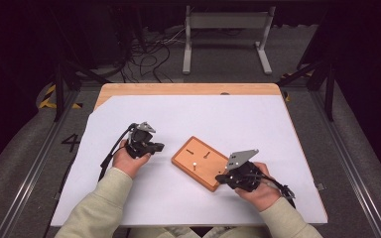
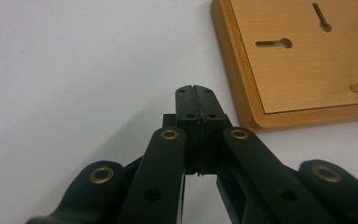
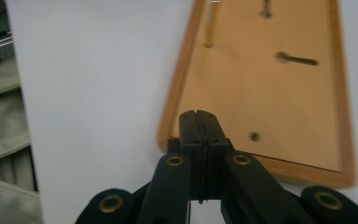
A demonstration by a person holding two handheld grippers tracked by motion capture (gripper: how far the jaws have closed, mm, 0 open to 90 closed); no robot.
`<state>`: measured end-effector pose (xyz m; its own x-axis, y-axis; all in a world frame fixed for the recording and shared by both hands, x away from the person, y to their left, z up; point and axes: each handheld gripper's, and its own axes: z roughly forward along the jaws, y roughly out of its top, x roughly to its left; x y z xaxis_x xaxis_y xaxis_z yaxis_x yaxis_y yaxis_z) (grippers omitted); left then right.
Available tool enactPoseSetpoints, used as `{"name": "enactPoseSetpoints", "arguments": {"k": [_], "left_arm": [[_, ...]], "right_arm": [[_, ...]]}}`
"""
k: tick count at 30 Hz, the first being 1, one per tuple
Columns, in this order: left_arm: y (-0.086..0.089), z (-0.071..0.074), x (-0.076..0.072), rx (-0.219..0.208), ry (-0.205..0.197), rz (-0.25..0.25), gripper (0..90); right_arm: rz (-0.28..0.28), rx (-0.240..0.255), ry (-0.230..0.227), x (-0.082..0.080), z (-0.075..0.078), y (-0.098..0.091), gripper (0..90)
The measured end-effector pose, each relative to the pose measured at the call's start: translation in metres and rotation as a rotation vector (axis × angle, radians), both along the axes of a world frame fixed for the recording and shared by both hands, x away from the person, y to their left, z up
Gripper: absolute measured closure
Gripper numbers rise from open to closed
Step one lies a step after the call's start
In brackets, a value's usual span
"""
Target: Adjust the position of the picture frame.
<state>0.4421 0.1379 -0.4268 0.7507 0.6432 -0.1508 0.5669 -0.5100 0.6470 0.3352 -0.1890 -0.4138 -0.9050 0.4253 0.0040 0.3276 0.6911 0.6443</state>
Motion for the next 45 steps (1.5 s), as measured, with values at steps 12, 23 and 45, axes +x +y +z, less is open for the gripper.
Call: {"name": "enactPoseSetpoints", "arguments": {"k": [12,23,45], "left_arm": [[0.001,0.001,-0.001,-0.003,-0.003,0.012,88.3],[0.003,0.001,-0.001,0.000,-0.005,0.022,89.0],[0.004,-0.002,-0.002,0.008,0.000,0.029,86.7]], "right_arm": [[0.102,-0.065,0.054,-0.010,-0.023,0.030,90.0],[0.065,-0.132,0.031,-0.006,-0.022,0.026,90.0],[-0.185,-0.169,-0.033,0.032,-0.022,-0.023,90.0]]}}
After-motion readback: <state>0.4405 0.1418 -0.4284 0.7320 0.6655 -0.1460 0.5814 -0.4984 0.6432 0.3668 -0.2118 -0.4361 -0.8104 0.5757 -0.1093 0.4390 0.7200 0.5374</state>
